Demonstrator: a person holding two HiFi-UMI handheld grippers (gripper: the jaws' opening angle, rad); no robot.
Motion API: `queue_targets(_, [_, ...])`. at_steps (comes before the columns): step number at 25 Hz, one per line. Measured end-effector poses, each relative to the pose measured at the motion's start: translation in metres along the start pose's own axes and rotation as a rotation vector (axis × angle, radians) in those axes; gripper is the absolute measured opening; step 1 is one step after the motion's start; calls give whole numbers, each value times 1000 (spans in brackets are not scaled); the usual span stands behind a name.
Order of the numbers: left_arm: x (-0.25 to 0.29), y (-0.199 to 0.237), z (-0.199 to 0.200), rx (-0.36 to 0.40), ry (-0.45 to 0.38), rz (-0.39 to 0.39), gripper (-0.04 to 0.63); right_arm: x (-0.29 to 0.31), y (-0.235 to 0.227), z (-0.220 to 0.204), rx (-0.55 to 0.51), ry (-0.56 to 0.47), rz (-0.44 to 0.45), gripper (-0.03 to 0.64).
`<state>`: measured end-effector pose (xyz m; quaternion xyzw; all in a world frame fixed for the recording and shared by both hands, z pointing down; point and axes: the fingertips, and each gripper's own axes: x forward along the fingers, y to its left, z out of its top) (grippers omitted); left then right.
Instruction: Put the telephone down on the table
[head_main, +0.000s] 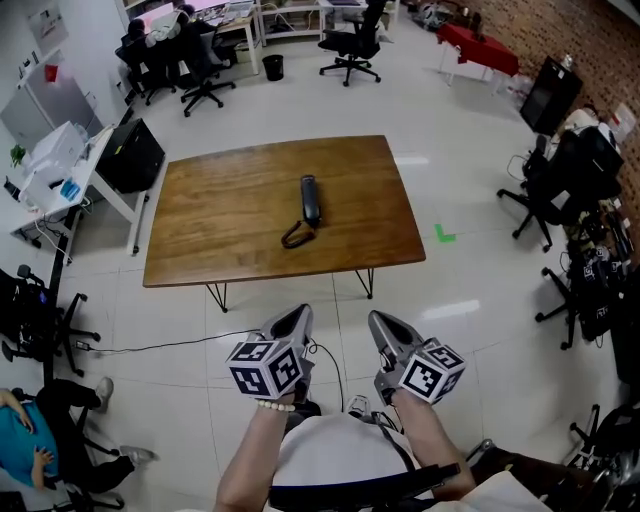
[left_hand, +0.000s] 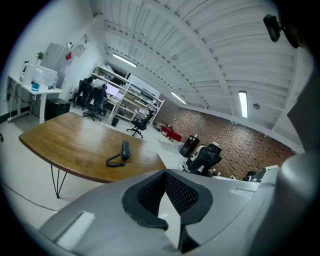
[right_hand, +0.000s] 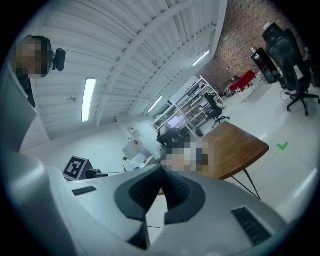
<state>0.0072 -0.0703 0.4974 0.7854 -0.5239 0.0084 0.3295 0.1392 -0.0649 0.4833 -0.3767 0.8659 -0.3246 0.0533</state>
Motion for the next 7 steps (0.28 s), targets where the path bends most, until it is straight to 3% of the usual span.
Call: queue_targets(7, [-4,4,-7,-9,11,30,0,1,0,-3,18,7,21,3])
